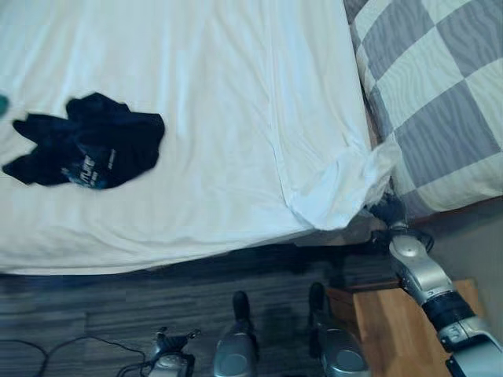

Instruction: Tidy up the quilt and then pick up the clothes from the bed and put them into the laundry hamper.

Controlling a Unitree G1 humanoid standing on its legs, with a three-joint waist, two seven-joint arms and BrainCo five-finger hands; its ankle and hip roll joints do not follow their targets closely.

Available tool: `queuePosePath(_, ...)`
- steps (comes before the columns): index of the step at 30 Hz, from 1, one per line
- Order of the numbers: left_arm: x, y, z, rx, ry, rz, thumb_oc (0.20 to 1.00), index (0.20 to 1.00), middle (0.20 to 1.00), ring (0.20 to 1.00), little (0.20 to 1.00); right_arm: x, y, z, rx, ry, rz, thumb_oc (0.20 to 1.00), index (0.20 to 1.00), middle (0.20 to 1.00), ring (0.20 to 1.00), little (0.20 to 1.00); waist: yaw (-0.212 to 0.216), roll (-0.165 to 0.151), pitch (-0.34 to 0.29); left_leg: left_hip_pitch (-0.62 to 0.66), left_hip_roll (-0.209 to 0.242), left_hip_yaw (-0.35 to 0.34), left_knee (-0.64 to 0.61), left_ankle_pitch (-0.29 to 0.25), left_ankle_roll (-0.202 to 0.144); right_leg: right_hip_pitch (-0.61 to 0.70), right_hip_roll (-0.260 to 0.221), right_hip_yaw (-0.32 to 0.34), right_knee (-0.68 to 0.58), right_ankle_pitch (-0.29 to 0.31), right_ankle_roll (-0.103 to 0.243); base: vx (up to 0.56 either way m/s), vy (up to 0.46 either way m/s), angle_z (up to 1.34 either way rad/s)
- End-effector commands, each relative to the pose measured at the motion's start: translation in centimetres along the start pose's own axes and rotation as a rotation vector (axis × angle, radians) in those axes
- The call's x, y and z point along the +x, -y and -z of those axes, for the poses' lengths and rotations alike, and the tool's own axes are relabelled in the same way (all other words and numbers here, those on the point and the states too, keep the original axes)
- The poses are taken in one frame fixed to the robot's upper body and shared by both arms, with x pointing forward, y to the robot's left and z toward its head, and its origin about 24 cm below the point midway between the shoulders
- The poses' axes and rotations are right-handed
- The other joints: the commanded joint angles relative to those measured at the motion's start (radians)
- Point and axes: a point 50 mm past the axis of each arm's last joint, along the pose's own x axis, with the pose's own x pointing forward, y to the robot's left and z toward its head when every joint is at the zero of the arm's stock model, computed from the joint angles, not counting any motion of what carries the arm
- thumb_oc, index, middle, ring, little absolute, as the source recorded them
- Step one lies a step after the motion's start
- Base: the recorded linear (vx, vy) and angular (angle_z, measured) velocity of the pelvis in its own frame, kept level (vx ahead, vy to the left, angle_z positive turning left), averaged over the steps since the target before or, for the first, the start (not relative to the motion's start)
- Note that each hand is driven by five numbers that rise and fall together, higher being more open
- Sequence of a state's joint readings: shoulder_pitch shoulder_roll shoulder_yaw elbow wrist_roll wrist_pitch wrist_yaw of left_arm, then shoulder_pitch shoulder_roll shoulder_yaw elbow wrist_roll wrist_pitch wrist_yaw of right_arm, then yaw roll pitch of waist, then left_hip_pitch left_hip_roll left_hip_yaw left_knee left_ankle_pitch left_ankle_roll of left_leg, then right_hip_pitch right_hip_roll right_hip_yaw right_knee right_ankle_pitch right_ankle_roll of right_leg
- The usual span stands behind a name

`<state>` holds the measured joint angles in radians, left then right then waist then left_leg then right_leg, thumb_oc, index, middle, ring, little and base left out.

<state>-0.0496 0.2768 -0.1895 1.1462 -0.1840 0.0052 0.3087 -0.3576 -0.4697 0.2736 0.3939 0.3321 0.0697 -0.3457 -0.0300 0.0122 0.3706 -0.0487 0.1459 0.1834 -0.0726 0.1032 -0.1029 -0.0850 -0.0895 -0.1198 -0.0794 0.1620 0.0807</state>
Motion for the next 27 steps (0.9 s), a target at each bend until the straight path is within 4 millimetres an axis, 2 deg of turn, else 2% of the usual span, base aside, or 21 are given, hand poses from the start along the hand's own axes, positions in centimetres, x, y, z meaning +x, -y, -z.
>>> queuePosePath(1, 0.3, -1.8, 1.0, 0.018, -0.057, -0.053, 1.0, 1.0, 1.0, 1.0, 1.0, -4.4, 0.7, 10.1, -0.028, -0.396, 0.035, 1.0, 1.0, 1.0, 1.0, 1.0, -0.036, -0.05, 0.023, -0.064, 0.041, -0.007, 0.061, -0.044, -0.012, -0.021, -0.101, 0.055, 0.065, -0.113, 0.085, 0.0, 0.0, 0.0)
queuePosePath(2, 0.3, -1.6, 0.9, 0.016, -0.059, -0.048, 1.0, 1.0, 1.0, 1.0, 1.0, -5.5, 1.1, 12.1, -0.01, -0.478, 0.057, 1.0, 1.0, 1.0, 1.0, 1.0, -0.044, -0.048, 0.02, -0.058, 0.04, -0.005, 0.06, -0.046, -0.011, -0.019, -0.1, 0.056, 0.065, -0.113, 0.083, 0.0, 0.0, 0.0)
queuePosePath(3, 0.3, -1.5, 0.9, 0.016, -0.06, -0.047, 1.0, 1.0, 1.0, 1.0, 1.0, -5.7, 1.1, 12.4, 0.0, -0.497, 0.063, 1.0, 1.0, 1.0, 1.0, 1.0, -0.045, -0.047, 0.02, -0.057, 0.039, -0.004, 0.06, -0.046, -0.011, -0.019, -0.1, 0.056, 0.065, -0.113, 0.083, 0.0, 0.0, 0.0)
queuePosePath(4, 0.2, -1.3, 1.1, 0.014, -0.069, -0.043, 1.0, 1.0, 1.0, 1.0, 1.0, -7.3, 1.7, 14.7, 0.011, -0.59, 0.083, 1.0, 1.0, 1.0, 1.0, 1.0, -0.054, -0.047, 0.015, -0.051, 0.039, -0.001, 0.059, -0.047, -0.01, -0.015, -0.099, 0.057, 0.065, -0.112, 0.082, 0.0, 0.0, 0.0)
queuePosePath(5, 0.2, -1.2, 1.2, 0.014, -0.074, -0.042, 1.0, 1.0, 1.0, 1.0, 1.0, -8.1, 1.9, 15.7, 0.008, -0.638, 0.089, 1.0, 1.0, 1.0, 1.0, 1.0, -0.057, -0.047, 0.012, -0.047, 0.039, 0.001, 0.058, -0.048, -0.01, -0.013, -0.099, 0.057, 0.065, -0.111, 0.082, 0.0, 0.031, 0.0)
queuePosePath(6, 0.1, -1.0, 1.4, 0.017, -0.089, -0.038, 1.0, 1.0, 1.0, 1.0, 1.0, -10.4, 2.4, 18.2, 0.021, -0.77, 0.103, 1.0, 1.0, 1.0, 1.0, 1.0, -0.063, -0.048, 0.005, -0.038, 0.039, 0.005, 0.056, -0.049, -0.008, -0.008, -0.098, 0.057, 0.065, -0.11, 0.082, 0.0, 0.0, 0.0)
queuePosePath(8, 0.0, -0.9, 1.8, 0.021, -0.102, -0.035, 1.0, 1.0, 1.0, 1.0, 1.0, -12.8, 2.7, 20.4, 0.022, -0.877, 0.109, 1.0, 1.0, 1.0, 1.0, 1.0, -0.067, -0.05, -0.003, -0.026, 0.038, 0.01, 0.052, -0.051, -0.005, -0.001, -0.096, 0.058, 0.065, -0.109, 0.083, 0.03, 0.042, 0.03)
queuePosePath(9, 0.0, -0.7, 2.2, 0.029, -0.119, -0.029, 1.0, 1.0, 1.0, 1.0, 1.0, -15.8, 3.0, 22.5, 0.034, -0.998, 0.125, 1.0, 1.0, 1.0, 1.0, 1.0, -0.071, -0.052, -0.015, -0.013, 0.039, 0.017, 0.048, -0.053, -0.003, 0.009, -0.094, 0.06, 0.064, -0.109, 0.085, 0.06, 0.05, 0.03)
queuePosePath(13, -0.2, -0.6, 2.8, 0.053, -0.143, -0.021, 1.0, 1.0, 1.0, 1.0, 1.0, -19.7, 3.3, 24.5, 0.121, -1.16, 0.213, 1.0, 1.0, 1.0, 1.0, 1.0, -0.072, -0.063, -0.039, 0.018, 0.039, 0.032, 0.042, -0.059, 0.002, 0.034, -0.091, 0.063, 0.059, -0.107, 0.09, 0.07, 0.042, -0.01)
queuePosePath(14, -0.2, -0.6, 2.8, 0.053, -0.143, -0.021, 1.0, 1.0, 1.0, 1.0, 1.0, -19.7, 3.3, 24.5, 0.121, -1.16, 0.213, 1.0, 1.0, 1.0, 1.0, 1.0, -0.072, -0.063, -0.038, 0.018, 0.039, 0.032, 0.042, -0.059, 0.002, 0.034, -0.091, 0.063, 0.059, -0.107, 0.09, 0.07, 0.017, -0.22)
queuePosePath(15, -0.2, -0.9, 3.2, 0.064, -0.147, -0.025, 1.0, 1.0, 1.0, 1.0, 1.0, -20.8, 3.9, 25.0, 0.121, -1.209, 0.252, 1.0, 1.0, 1.0, 1.0, 1.0, -0.07, -0.078, -0.057, 0.03, 0.04, 0.04, 0.041, -0.067, 0.003, 0.048, -0.089, 0.062, 0.048, -0.103, 0.097, 0.05, 0.004, -0.22)
queuePosePath(18, -0.1, -1.4, 3.3, 0.067, -0.149, -0.03, 1.0, 1.0, 1.0, 1.0, 1.0, -21.0, 4.7, 25.0, 0.067, -1.186, 0.291, 1.0, 1.0, 1.0, 1.0, 1.0, -0.065, -0.093, -0.072, 0.041, 0.041, 0.046, 0.041, -0.074, 0.005, 0.061, -0.087, 0.062, 0.036, -0.098, 0.103, 0.06, 0.011, -0.21)
queuePosePath(19, -0.1, -1.6, 3.4, 0.071, -0.148, -0.032, 1.0, 1.0, 1.0, 1.0, 1.0, -20.5, 5.3, 24.8, 0.082, -1.132, 0.321, 0.762, 0.762, 0.762, 0.762, 0.762, -0.06, -0.099, -0.076, 0.043, 0.04, 0.043, 0.045, -0.078, 0.007, 0.067, -0.086, 0.063, 0.034, -0.096, 0.106, 0.08, 0.013, -0.34)
queuePosePath(20, 0.0, -1.8, 3.3, 0.075, -0.148, -0.035, 1.0, 1.0, 1.0, 1.0, 1.0, -20.0, 5.6, 24.5, 0.1, -1.094, 0.331, 0.2, 0.2, 0.2, 0.2, 0.2, -0.056, -0.104, -0.079, 0.044, 0.039, 0.039, 0.049, -0.082, 0.008, 0.071, -0.085, 0.062, 0.032, -0.094, 0.107, 0.07, -0.018, -0.26)
queuePosePath(23, -0.1, -2.8, 4.0, 0.084, -0.156, -0.06, 1.0, 1.0, 1.0, 1.0, 1.0, -15.8, 6.1, 21.7, 0.145, -0.841, 0.287, 0.2, 0.2, 0.2, 0.2, 0.2, -0.052, -0.134, -0.09, 0.047, 0.037, 0.032, 0.061, -0.097, 0.014, 0.081, -0.084, 0.059, 0.025, -0.087, 0.111, 0.06, -0.026, -0.08)
queuePosePath(24, -0.4, -4.0, 5.4, 0.081, -0.175, -0.088, 1.0, 1.0, 1.0, 1.0, 1.0, -10.1, 6.2, 14.2, 0.082, -0.46, 0.141, 0.2, 0.2, 0.2, 0.2, 0.2, -0.062, -0.165, -0.092, 0.044, 0.038, 0.034, 0.075, -0.109, 0.018, 0.083, -0.087, 0.055, 0.017, -0.081, 0.116, 0.04, 0.022, 0.01)
queuePosePath(25, -0.5, -4.2, 5.7, 0.079, -0.181, -0.091, 1.0, 1.0, 1.0, 1.0, 1.0, -9.5, 6.4, 13.0, 0.081, -0.389, 0.113, 0.2, 0.2, 0.2, 0.2, 0.2, -0.063, -0.168, -0.092, 0.044, 0.038, 0.035, 0.076, -0.11, 0.018, 0.083, -0.088, 0.054, 0.016, -0.08, 0.117, 0.04, 0.069, 0.02)
queuePosePath(26, -0.7, -4.7, 6.5, 0.069, -0.196, -0.098, 1.0, 1.0, 1.0, 1.0, 1.0, -7.5, 6.8, 7.6, 0.055, -0.207, 0.027, 0.2, 0.2, 0.2, 0.2, 0.2, -0.066, -0.176, -0.092, 0.044, 0.037, 0.037, 0.082, -0.115, 0.018, 0.083, -0.088, 0.058, 0.014, -0.077, 0.12, 0.04, 0.09, -0.04)
queuePosePath(27, -0.8, -4.9, 6.9, 0.06, -0.207, -0.102, 1.0, 1.0, 1.0, 1.0, 1.0, -6.6, 6.8, 4.0, 0.03, -0.089, -0.032, 0.2, 0.2, 0.2, 0.2, 0.2, -0.067, -0.18, -0.089, 0.046, 0.038, 0.039, 0.085, -0.119, 0.017, 0.085, -0.089, 0.06, 0.012, -0.077, 0.123, 0.04, 0.098, -0.06)
